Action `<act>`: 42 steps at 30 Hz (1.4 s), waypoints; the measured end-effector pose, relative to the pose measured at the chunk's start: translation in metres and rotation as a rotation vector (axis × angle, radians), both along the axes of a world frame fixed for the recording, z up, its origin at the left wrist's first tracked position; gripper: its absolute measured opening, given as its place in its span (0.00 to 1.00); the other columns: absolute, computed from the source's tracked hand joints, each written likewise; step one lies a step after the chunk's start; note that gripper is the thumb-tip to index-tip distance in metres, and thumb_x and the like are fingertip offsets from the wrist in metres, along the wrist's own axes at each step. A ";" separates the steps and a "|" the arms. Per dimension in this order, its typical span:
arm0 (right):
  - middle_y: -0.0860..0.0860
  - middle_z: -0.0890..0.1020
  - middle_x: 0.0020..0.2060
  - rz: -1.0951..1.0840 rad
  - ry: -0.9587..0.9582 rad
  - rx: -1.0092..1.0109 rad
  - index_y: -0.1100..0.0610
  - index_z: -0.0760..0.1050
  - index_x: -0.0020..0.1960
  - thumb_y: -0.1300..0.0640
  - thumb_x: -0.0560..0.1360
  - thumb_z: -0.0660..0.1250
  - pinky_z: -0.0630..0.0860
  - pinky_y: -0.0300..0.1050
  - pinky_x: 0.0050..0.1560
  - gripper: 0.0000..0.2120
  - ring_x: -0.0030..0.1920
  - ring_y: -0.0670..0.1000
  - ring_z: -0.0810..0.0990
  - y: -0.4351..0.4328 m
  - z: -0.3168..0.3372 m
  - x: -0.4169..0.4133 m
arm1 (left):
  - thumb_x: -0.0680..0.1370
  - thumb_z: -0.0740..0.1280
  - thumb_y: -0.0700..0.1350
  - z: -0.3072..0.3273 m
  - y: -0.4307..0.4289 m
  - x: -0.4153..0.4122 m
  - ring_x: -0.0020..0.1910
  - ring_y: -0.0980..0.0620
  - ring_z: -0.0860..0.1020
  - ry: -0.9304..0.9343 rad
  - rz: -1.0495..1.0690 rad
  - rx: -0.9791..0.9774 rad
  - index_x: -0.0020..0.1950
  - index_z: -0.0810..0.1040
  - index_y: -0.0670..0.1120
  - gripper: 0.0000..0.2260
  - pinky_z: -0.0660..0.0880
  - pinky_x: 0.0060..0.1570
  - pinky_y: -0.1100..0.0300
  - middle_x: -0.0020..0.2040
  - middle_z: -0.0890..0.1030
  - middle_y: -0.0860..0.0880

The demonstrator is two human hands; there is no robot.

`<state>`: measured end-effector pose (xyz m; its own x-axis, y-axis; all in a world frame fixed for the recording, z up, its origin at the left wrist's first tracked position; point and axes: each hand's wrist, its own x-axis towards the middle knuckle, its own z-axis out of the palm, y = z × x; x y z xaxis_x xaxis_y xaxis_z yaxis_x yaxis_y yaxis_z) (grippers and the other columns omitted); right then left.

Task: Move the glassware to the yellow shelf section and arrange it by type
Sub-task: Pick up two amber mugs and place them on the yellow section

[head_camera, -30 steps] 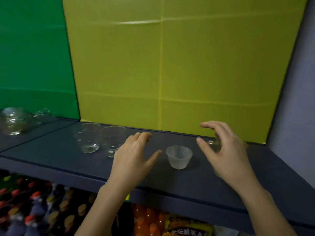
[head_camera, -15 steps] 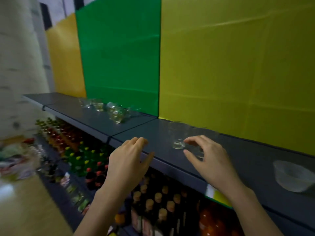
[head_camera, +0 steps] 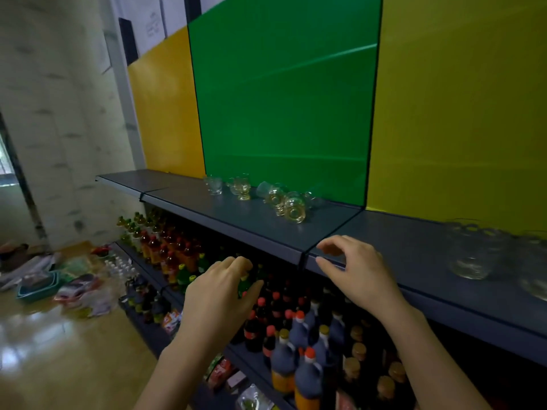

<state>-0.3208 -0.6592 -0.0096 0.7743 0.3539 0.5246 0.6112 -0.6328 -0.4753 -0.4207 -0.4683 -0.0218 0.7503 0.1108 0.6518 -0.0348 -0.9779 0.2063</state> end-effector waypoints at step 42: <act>0.58 0.76 0.60 -0.764 0.410 -0.312 0.61 0.68 0.62 0.34 0.64 0.68 0.72 0.50 0.55 0.38 0.60 0.61 0.74 0.201 0.018 0.284 | 0.77 0.60 0.51 -0.004 0.198 0.411 0.53 0.43 0.74 0.202 -0.491 -0.336 0.58 0.70 0.42 0.15 0.71 0.53 0.51 0.56 0.75 0.43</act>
<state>-0.0364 -0.4585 0.0085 0.9599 -0.2511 0.1245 -0.2043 -0.9309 -0.3028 -0.0098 -0.2705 -0.0257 0.8703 -0.1034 0.4815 -0.3915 -0.7385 0.5490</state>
